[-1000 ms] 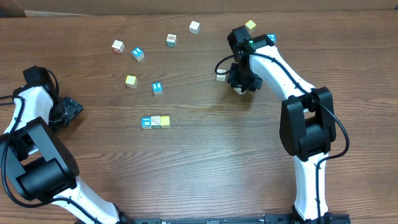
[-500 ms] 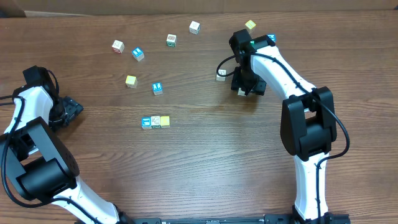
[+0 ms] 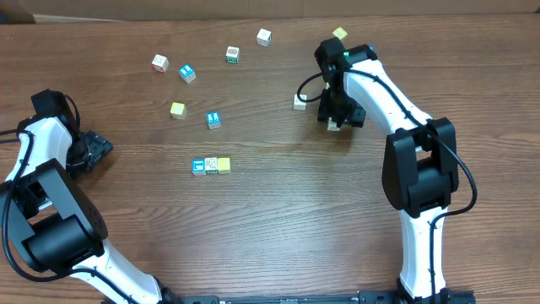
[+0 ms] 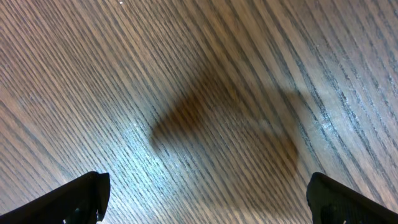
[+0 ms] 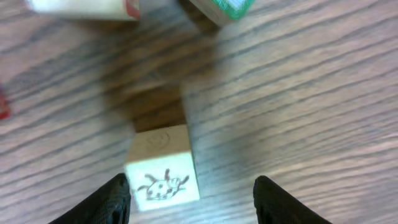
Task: Form a horizontal line
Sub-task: 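Lower the right gripper over the yellow-bordered S block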
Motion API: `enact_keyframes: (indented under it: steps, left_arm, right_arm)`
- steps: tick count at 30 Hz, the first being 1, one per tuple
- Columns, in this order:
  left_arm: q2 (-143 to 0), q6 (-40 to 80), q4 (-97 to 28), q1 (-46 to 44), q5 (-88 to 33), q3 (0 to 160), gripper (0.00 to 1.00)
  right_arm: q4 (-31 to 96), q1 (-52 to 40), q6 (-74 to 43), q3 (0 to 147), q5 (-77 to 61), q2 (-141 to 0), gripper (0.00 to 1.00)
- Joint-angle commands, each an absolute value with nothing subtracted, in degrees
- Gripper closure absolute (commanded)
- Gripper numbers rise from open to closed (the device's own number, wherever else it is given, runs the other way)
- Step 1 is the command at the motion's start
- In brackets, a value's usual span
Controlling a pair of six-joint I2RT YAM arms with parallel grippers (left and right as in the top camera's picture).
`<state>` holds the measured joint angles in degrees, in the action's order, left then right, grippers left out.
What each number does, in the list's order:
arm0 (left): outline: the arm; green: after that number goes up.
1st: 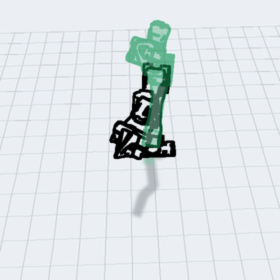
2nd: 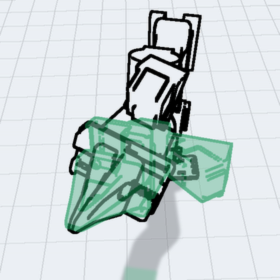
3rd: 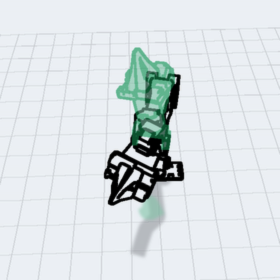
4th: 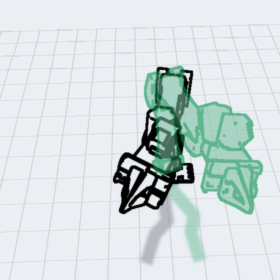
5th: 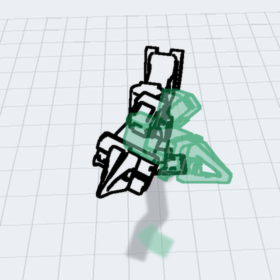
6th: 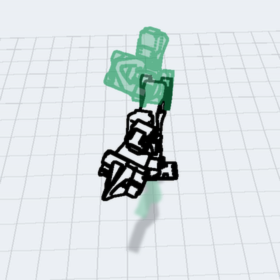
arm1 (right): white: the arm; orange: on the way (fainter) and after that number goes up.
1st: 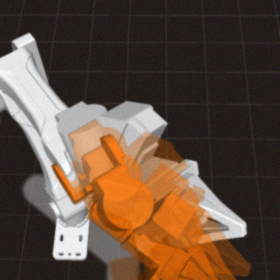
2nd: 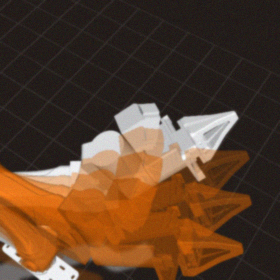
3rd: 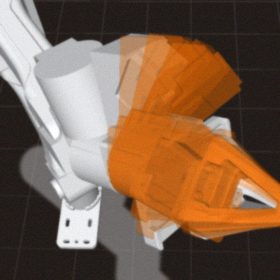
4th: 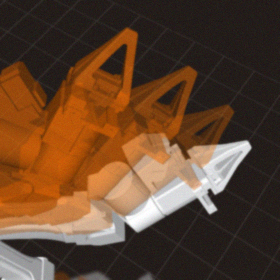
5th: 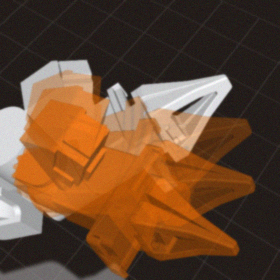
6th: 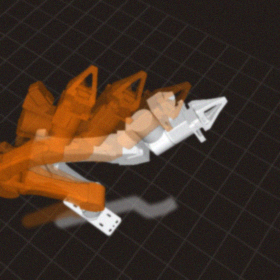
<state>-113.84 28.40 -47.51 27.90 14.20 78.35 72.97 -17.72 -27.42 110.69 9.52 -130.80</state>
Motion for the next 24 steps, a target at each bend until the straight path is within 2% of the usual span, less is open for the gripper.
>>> enact_keyframes:
  steps: [1,3,4,6,7,8,24]
  left_arm:
    - [-114.0,28.3,-47.5,28.2,14.8,78.0,0.0]
    - [-114.0,28.3,-47.5,28.2,14.8,78.0,0.0]
    - [-114.0,28.3,-47.5,28.2,14.8,78.0,0.0]
    - [-114.0,28.3,-47.5,28.2,14.8,78.0,0.0]
    - [-114.0,28.3,-47.5,28.2,14.8,78.0,0.0]
    - [-114.0,28.3,-47.5,28.2,14.8,78.0,0.0]
    - [-114.0,28.3,-47.5,28.2,14.8,78.0,0.0]
  right_arm:
    - [73.6,-17.8,-26.5,115.3,9.4,-129.3,0.4]
    - [73.8,-17.9,-26.5,115.5,9.4,-128.7,0.4]
    - [73.9,-17.9,-26.5,115.5,9.3,-128.7,0.5]
    - [74.5,-17.9,-26.5,115.5,9.4,-128.9,0.82]
    - [74.9,-17.8,-26.5,115.5,9.4,-129.0,0.94]
    - [75.4,-17.6,-26.5,115.4,9.4,-129.1,0.96]
    - [71.7,-17.0,-26.6,108.8,9.9,-129.1,0.96]
